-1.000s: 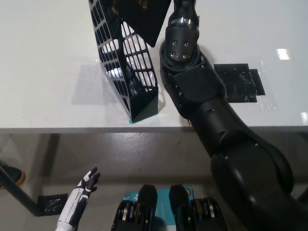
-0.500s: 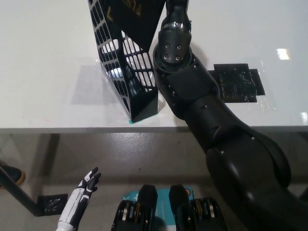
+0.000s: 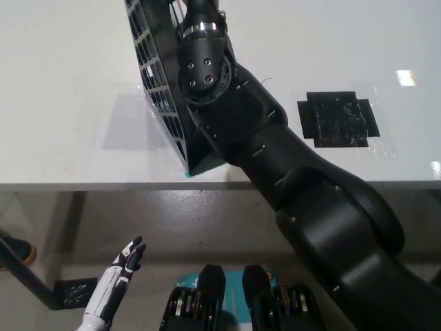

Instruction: A notebook is kept standing on the table on the right hand side and a black shelf is kept on the left hand side and the robot uses its right hand to grab the notebook and places it in the shelf

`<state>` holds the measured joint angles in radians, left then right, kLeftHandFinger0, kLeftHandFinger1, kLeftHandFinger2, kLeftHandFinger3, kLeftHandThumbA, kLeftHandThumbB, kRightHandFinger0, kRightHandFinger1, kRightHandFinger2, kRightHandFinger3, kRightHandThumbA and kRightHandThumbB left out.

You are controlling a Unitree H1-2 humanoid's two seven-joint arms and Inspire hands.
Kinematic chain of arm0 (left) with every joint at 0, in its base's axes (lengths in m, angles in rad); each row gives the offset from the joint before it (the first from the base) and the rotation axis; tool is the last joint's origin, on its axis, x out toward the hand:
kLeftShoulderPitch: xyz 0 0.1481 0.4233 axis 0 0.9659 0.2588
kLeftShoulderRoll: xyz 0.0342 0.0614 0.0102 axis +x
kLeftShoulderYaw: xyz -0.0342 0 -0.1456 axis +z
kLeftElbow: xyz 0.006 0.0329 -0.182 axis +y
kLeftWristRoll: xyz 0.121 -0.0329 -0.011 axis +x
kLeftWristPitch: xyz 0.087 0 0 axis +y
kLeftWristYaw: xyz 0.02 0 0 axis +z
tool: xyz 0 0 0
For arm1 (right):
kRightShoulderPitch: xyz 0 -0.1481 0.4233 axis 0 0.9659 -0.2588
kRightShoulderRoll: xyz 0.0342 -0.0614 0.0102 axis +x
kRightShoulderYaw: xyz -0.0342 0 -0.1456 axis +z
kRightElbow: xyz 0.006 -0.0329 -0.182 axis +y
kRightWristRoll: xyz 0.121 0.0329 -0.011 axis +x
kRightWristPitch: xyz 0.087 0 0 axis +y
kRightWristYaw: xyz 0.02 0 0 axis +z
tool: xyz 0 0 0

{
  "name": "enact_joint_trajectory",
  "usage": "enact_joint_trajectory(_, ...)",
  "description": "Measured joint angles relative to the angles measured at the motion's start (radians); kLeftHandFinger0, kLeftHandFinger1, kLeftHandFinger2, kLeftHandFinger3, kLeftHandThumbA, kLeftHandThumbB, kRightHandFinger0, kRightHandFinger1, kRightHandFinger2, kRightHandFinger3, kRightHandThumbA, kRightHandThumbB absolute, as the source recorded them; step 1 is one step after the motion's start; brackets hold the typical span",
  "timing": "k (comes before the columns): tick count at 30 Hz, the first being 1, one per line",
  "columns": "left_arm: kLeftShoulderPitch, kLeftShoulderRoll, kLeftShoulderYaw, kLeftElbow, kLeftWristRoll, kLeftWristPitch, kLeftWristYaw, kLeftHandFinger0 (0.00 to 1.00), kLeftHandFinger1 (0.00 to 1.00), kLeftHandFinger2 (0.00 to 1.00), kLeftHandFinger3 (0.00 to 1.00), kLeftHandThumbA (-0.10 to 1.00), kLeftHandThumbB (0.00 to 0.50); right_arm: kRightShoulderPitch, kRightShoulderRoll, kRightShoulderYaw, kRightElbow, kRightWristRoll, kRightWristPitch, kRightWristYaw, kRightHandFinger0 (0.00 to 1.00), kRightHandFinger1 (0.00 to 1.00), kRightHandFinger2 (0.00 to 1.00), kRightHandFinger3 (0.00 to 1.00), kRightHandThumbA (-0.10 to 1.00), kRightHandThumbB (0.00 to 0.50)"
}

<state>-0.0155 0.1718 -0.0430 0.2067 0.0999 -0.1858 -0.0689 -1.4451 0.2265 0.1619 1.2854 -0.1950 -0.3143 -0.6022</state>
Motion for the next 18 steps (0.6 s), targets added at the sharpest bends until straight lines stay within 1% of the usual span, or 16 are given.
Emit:
enact_joint_trajectory(1,0.0,0.001,0.0,0.0,0.0,0.0,0.0,1.0,1.0,1.0,1.0,1.0,0.106,0.0,-0.001,0.001,0.0,0.0,0.003,0.008,1.0,1.0,1.0,1.0,0.93,0.311)
enact_joint_trajectory(2,-0.001,0.001,-0.001,-0.001,0.001,0.0,-0.001,1.0,1.0,1.0,1.0,1.0,0.133,0.0,-0.002,0.002,0.0,0.0,0.005,0.014,1.0,1.0,1.0,1.0,0.94,0.313)
enact_joint_trajectory(3,-0.001,0.001,-0.001,-0.001,0.001,0.001,-0.001,1.0,1.0,1.0,1.0,1.0,0.136,0.0,-0.003,0.002,0.0,0.0,0.008,0.021,1.0,1.0,1.0,1.0,0.95,0.317)
enact_joint_trajectory(5,-0.003,0.001,-0.001,-0.003,0.002,0.002,-0.002,1.0,1.0,1.0,1.0,1.0,0.104,0.001,-0.005,0.003,0.0,0.0,0.012,0.032,1.0,1.0,1.0,1.0,0.96,0.314)
enact_joint_trajectory(6,-0.003,0.001,-0.001,-0.003,0.002,0.003,-0.002,1.0,1.0,1.0,1.0,1.0,0.101,0.001,-0.006,0.003,0.0,-0.001,0.014,0.035,1.0,1.0,1.0,1.0,0.98,0.316)
enact_joint_trajectory(8,-0.004,0.002,-0.002,-0.005,0.004,0.004,-0.003,1.0,1.0,1.0,1.0,1.0,0.111,0.001,-0.007,0.005,-0.001,-0.001,0.017,0.045,1.0,1.0,1.0,1.0,1.0,0.313)
enact_joint_trajectory(10,-0.005,0.003,-0.003,-0.005,0.007,0.006,-0.003,1.0,1.0,1.0,1.0,1.0,0.114,0.003,-0.009,0.005,-0.007,-0.001,0.02,0.057,1.0,1.0,1.0,1.0,1.0,0.308)
enact_joint_trajectory(12,-0.005,0.004,-0.003,-0.006,0.009,0.007,-0.003,1.0,1.0,1.0,1.0,1.0,0.111,0.006,-0.012,0.005,-0.018,-0.001,0.022,0.067,1.0,1.0,1.0,1.0,1.0,0.286)
enact_joint_trajectory(14,-0.005,0.004,-0.003,-0.005,0.01,0.008,-0.003,1.0,1.0,1.0,1.0,1.0,0.098,0.013,-0.017,0.005,-0.035,-0.001,0.022,0.072,1.0,1.0,1.0,1.0,1.0,0.267)
enact_joint_trajectory(15,-0.005,0.004,-0.004,-0.005,0.011,0.008,-0.003,1.0,1.0,1.0,1.0,1.0,0.096,0.02,-0.022,0.004,-0.053,-0.001,0.022,0.075,1.0,1.0,1.0,1.0,1.0,0.258)
enact_joint_trajectory(16,-0.006,0.004,-0.004,-0.005,0.011,0.008,-0.003,1.0,1.0,1.0,1.0,1.0,0.107,0.035,-0.031,0.004,-0.089,-0.001,0.022,0.08,1.0,1.0,1.0,1.0,1.0,0.256)
enact_joint_trajectory(18,-0.006,0.004,-0.004,-0.004,0.011,0.008,-0.003,1.0,1.0,1.0,1.0,1.0,0.107,0.068,-0.046,0.004,-0.167,-0.001,0.023,0.091,1.0,1.0,1.0,1.0,1.0,0.252)
